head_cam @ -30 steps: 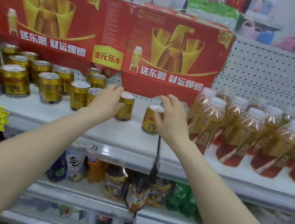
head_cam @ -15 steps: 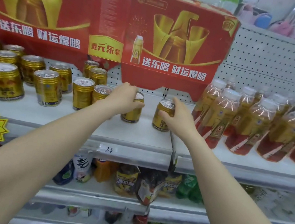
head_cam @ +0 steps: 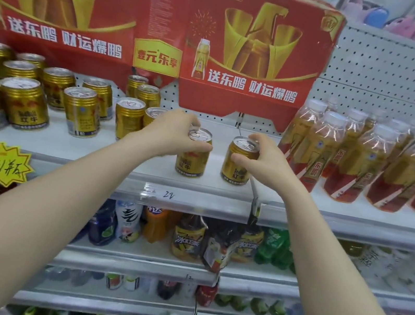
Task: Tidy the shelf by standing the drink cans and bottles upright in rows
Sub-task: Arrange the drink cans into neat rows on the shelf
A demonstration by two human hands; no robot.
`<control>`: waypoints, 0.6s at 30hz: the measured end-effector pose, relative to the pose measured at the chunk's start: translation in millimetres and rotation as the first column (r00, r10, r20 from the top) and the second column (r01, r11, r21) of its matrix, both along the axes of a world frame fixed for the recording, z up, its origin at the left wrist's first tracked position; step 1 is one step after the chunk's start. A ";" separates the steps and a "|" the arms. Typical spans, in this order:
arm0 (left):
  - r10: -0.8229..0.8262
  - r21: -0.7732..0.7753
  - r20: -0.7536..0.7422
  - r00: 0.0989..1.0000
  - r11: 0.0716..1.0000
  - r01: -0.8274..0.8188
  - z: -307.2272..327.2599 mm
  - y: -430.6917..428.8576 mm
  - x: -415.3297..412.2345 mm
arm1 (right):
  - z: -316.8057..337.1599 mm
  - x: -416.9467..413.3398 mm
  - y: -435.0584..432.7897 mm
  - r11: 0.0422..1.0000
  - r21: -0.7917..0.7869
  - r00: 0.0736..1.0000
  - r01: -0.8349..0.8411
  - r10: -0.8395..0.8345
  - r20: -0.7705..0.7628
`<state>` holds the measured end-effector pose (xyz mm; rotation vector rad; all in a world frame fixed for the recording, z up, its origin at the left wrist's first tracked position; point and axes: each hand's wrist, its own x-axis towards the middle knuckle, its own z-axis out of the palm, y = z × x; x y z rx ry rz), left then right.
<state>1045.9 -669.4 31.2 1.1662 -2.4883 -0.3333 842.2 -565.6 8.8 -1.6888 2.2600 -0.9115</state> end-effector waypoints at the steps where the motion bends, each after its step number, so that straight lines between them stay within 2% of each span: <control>1: 0.046 -0.036 0.003 0.999 0.998 -0.046 -1.9 1.2 -3.0 | 1.4 0.6 0.1 1.000 0.010 1.000 0.000 0.000 -0.005; 4: 0.131 -0.106 -0.009 0.991 0.986 -0.131 -7.8 4.7 -8.6 | 6.8 2.4 1.0 0.999 0.045 1.000 -0.012 0.013 -0.012; 10: -0.093 -0.033 -0.040 0.995 0.995 0.092 -10.0 7.1 0.7 | 13.3 6.7 4.8 0.999 0.047 0.998 -0.016 0.019 -0.056; 13: -0.109 -0.023 -0.073 0.991 0.994 0.108 -8.5 6.4 5.3 | 12.4 11.2 3.9 0.999 0.045 0.992 0.004 0.002 -0.128; 18: -0.105 -0.065 -0.053 0.993 0.993 0.102 -7.4 4.7 8.1 | 13.3 13.8 5.5 0.997 0.070 0.988 0.030 -0.019 -0.153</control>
